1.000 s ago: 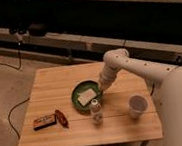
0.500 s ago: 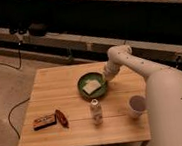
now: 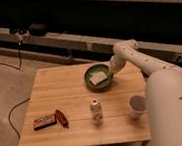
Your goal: Drag the ceramic bowl in a circle
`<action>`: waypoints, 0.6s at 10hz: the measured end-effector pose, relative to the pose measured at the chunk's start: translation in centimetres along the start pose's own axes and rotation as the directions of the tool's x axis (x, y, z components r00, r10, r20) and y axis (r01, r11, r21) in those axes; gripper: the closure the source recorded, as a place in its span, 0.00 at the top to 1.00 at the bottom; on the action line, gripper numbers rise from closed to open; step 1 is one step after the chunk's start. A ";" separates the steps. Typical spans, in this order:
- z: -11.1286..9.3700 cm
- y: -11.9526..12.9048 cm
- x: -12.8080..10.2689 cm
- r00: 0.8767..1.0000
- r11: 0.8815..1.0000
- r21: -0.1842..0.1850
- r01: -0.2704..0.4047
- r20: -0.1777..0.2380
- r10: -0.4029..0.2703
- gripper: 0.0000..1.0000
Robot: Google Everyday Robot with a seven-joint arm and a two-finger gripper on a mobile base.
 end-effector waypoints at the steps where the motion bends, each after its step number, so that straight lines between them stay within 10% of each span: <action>1: -0.6 0.8 -1.1 1.000 1.000 -0.008 -0.019 0.012 0.019 0.22; 6: -3.1 0.6 -8.8 0.992 0.997 -0.017 -0.071 0.103 0.072 0.22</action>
